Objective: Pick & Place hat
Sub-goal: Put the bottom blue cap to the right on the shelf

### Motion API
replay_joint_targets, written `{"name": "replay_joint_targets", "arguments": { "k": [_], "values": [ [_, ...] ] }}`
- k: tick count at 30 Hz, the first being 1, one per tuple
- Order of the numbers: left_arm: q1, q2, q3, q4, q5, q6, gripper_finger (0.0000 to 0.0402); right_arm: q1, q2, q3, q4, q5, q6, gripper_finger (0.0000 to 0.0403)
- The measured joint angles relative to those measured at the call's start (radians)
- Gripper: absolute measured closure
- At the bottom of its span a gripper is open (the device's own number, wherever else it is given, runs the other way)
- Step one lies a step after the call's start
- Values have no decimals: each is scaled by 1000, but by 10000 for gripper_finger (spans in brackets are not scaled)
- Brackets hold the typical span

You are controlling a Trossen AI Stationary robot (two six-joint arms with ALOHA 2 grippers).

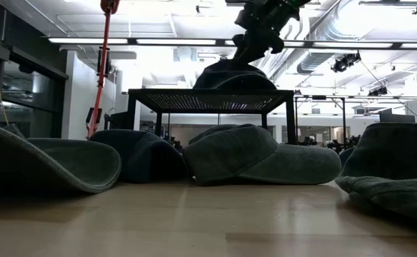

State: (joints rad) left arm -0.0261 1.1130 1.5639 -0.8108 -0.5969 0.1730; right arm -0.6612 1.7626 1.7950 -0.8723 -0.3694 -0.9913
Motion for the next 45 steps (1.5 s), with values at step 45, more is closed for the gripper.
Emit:
{"name": "replay_joint_targets", "arguments": {
  "k": [45],
  "values": [
    [0,2,0,-15,-22,6,198,402,-144,23,-147,377,650,183]
  ]
}}
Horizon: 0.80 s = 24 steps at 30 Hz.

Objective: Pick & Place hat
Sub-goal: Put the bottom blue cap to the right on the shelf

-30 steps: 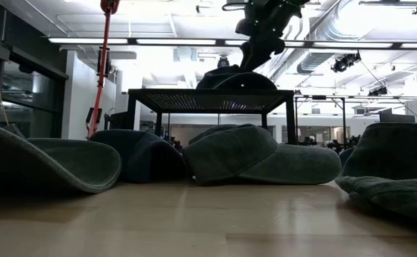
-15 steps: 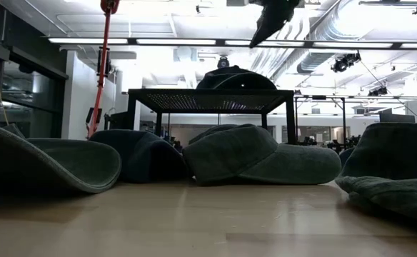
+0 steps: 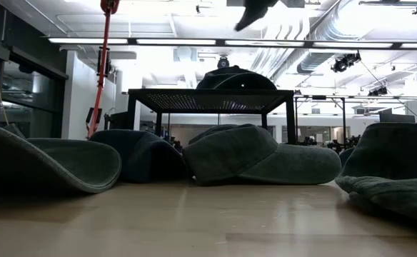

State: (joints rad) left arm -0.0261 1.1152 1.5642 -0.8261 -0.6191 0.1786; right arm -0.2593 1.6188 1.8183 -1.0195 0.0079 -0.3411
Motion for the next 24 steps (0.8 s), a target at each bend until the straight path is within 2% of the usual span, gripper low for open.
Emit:
{"name": "replay_joint_targets", "arguments": {
  "k": [3,7,11,16,24],
  "values": [
    [0,-1,0,-3,-18,18,198,8,45,0,84,-2,-32,190],
    [0,-2,0,-37,-25,23,198,5,104,0,189,-16,-41,226],
    [0,-2,0,-79,-27,14,198,-7,147,-1,290,-40,-41,289],
    [0,-2,0,-102,-27,-23,198,-30,190,-1,398,-49,-41,388],
    [0,-2,0,-120,-25,-53,198,-77,266,-1,434,-104,40,400]
  ]
}}
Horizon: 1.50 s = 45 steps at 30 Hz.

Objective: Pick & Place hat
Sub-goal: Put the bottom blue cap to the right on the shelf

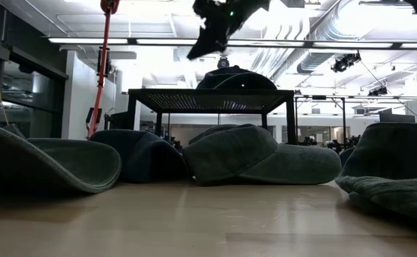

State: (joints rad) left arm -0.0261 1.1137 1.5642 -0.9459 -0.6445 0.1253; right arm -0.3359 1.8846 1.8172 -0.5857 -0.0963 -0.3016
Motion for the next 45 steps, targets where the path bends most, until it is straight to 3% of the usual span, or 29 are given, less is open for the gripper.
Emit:
{"name": "replay_joint_targets", "arguments": {
  "k": [7,18,33,45],
  "values": [
    [0,0,0,0,1,-4,198,-17,47,0,-14,-6,33,401],
    [0,0,0,0,3,-6,198,-51,47,0,-204,-14,10,402],
    [0,0,0,0,5,-4,198,-43,46,1,-350,45,-44,403],
    [0,0,0,7,5,-3,198,-41,37,2,-315,25,-40,403]
  ]
}}
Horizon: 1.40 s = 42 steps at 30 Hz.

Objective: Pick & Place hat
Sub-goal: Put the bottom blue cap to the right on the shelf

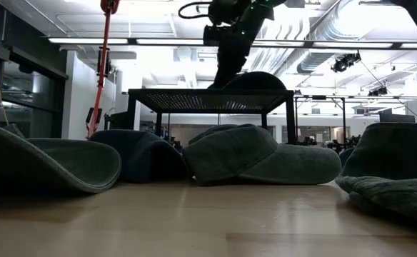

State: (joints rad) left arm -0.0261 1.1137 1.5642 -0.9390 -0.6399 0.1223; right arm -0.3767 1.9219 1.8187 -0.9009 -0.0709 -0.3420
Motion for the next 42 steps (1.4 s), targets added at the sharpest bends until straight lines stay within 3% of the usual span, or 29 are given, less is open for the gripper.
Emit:
{"name": "replay_joint_targets", "arguments": {
  "k": [10,14,22,28,32,37,42],
  "values": [
    [0,0,0,2,0,0,198,18,-29,0,96,-36,1,403],
    [0,0,0,2,0,0,198,20,-102,0,67,43,40,403],
    [0,0,0,2,0,1,198,-32,-330,0,-332,187,140,403],
    [0,0,0,2,0,2,198,-57,-399,-8,-549,194,165,403],
    [0,0,0,2,0,2,198,-58,-433,-147,-512,169,168,403],
    [0,0,0,2,0,2,198,-72,-516,-415,-293,121,184,403],
    [0,0,0,2,0,2,198,-109,-597,-595,-125,121,140,403]
  ]
}}
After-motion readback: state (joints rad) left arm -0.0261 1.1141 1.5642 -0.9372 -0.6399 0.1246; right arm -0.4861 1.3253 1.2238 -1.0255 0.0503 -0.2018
